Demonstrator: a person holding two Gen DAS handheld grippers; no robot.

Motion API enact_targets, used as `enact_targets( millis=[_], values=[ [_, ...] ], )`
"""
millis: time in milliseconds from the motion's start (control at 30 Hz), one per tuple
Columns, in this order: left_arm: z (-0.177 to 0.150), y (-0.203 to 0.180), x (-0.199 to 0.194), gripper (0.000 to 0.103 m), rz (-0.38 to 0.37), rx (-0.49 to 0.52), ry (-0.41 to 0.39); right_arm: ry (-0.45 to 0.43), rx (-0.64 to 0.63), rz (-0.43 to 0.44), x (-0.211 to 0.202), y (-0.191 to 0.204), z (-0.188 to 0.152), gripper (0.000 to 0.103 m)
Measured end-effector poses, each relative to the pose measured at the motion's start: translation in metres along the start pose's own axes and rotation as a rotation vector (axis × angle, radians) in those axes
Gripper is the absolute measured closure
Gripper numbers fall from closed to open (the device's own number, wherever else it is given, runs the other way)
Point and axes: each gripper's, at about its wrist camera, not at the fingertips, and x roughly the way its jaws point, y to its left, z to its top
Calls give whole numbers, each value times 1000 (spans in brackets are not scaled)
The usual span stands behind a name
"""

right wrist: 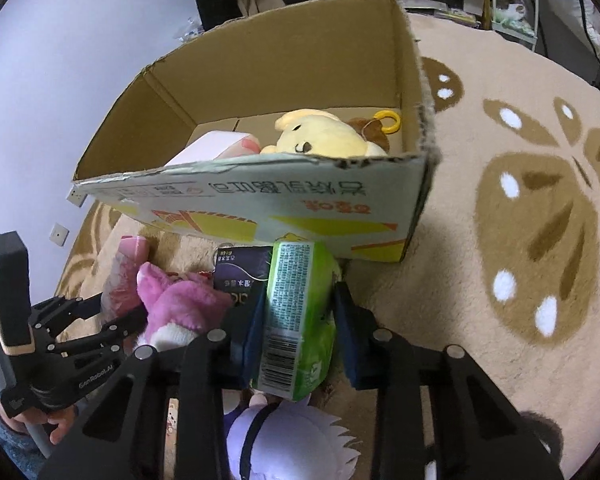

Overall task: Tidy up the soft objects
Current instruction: 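Grasp the wrapped roll with left tool while right tool grasps green tissue pack, then lift both items over the box and open both tools to release them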

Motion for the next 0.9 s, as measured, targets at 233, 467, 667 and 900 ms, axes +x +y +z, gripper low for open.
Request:
enact_targets(
  millis=[233, 467, 667, 900],
  values=[
    [-16, 4, -17, 59, 49, -46, -57, -48, 18, -27, -18, -7, -9, 69],
    [-20, 6, -58, 59, 45, -105, -152, -139, 12, -37, -52, -8, -15, 71],
    [-27, 1, -87, 59, 79, -102, -250, -262, -28, -50, -94, 7, -19, 72],
    [-40, -9, -126, 59, 93, -93, -391, -376, -77, -37, -133, 25, -21, 71]
  ],
)
